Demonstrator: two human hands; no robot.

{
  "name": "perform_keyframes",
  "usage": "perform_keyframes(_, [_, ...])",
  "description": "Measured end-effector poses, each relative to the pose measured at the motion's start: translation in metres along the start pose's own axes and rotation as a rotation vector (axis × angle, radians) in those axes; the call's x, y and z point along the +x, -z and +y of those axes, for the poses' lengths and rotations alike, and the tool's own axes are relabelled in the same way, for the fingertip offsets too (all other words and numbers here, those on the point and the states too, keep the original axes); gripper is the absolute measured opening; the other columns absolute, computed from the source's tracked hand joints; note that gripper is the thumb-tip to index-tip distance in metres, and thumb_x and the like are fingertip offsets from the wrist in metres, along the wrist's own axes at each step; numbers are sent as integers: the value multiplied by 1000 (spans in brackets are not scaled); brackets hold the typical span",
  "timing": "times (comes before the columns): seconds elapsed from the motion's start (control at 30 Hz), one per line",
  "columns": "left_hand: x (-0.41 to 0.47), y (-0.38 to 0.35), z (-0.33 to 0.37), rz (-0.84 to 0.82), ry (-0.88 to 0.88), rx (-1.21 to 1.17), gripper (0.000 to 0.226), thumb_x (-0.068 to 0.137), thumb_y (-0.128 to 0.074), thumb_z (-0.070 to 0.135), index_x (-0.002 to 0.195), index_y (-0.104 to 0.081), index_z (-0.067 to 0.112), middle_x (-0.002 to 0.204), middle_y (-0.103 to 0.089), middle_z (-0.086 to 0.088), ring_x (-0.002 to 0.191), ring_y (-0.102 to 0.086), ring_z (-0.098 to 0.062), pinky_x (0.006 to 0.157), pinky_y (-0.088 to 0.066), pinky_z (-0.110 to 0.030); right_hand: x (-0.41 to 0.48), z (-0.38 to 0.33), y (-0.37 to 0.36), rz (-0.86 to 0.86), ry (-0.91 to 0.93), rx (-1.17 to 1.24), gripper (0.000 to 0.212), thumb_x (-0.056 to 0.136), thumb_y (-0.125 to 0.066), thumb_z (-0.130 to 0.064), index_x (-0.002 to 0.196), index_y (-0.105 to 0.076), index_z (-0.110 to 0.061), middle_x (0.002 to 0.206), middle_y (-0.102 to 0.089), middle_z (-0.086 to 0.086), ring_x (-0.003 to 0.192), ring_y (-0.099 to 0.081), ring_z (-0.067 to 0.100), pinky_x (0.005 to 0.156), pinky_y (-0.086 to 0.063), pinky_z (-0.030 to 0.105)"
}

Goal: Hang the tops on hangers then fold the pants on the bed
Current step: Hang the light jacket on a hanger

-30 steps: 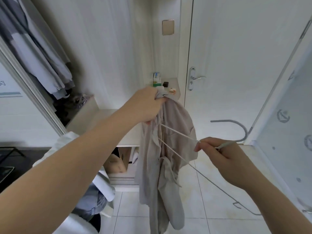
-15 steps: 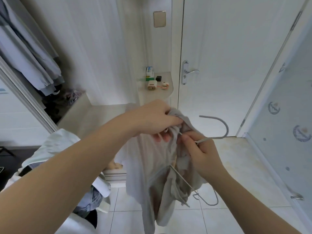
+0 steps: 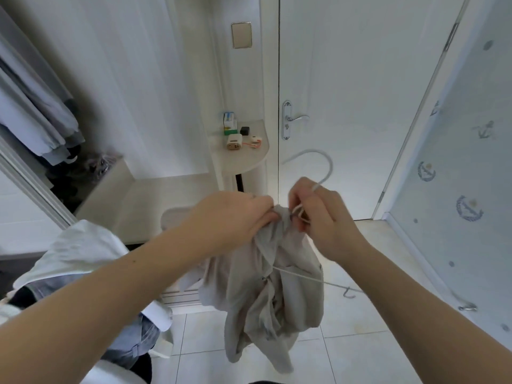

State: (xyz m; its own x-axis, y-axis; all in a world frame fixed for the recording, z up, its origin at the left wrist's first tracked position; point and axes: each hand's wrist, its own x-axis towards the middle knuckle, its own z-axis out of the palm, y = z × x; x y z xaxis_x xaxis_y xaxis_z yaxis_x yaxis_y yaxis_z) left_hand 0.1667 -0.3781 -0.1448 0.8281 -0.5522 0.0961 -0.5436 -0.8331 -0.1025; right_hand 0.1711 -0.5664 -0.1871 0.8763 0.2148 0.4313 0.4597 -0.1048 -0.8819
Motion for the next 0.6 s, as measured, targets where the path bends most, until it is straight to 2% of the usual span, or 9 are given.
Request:
perform_keyframes(0.1, [2,-7,9,54,13,-53,43,102,-24,47,103,-55,17,94,-64,-3,85,-61,-27,74,-47,-41,6,-6,-12,24,40,-96,38,103,-33,-28,74,-52,-12,54,-49,-3,50,-48,12,52,-38,20])
perform_keyframes(0.17, [0,-11,3,73,45,-115,35,105,-31,44,96,-53,18,89,-63,-4,83,-59,-27,70,-41,-38,7,-8,-10,39,55,-134,35,101,-34,-24,77,-55,-8,58,-55,-1,54,-54,15,53,-42,26])
perform_keyframes(0.2, [-3,-14,-1,83,62,-168,30,105,-35,42,90,-49,21,83,-59,-1,78,-56,-26,67,-37,-37,5,-7,-7,50,66,-179,32,100,-36,-22,79,-57,-8,65,-59,0,60,-57,16,57,-45,29])
perform_keyframes(0.27, [-12,-21,-8,143,103,-296,26,106,-42,37,82,-43,26,72,-48,7,70,-48,-21,64,-30,-33,-4,-2,2,123,67,-270,25,98,-43,-21,91,-65,-10,85,-67,-3,77,-62,9,69,-47,22])
perform_keyframes(0.33, [-22,-28,-12,234,150,-404,30,105,-47,33,76,-42,31,67,-47,13,63,-48,-15,59,-30,-29,-20,5,8,223,63,-305,18,96,-51,-16,100,-67,-11,97,-69,-5,93,-64,5,80,-49,18])
perform_keyframes(0.4, [-29,-35,-12,286,188,-464,32,105,-48,33,73,-45,35,63,-50,15,61,-51,-7,56,-31,-20,-38,13,9,263,85,-334,14,94,-55,-7,98,-68,-8,98,-70,-3,97,-65,8,87,-52,26])
perform_keyframes(0.5, [-36,-50,-5,317,265,-523,31,104,-49,33,77,-55,21,64,-53,12,64,-54,-5,56,-34,-20,-61,28,0,330,249,-537,12,88,-58,-4,94,-69,-5,112,-66,2,110,-59,18,95,-46,36])
perform_keyframes(0.6, [-43,-59,4,396,338,-608,36,105,-51,28,71,-46,36,63,-52,12,67,-54,-3,60,-35,-16,-74,37,-7,296,244,-453,15,89,-56,-8,97,-69,-8,106,-66,-3,103,-62,13,88,-50,35])
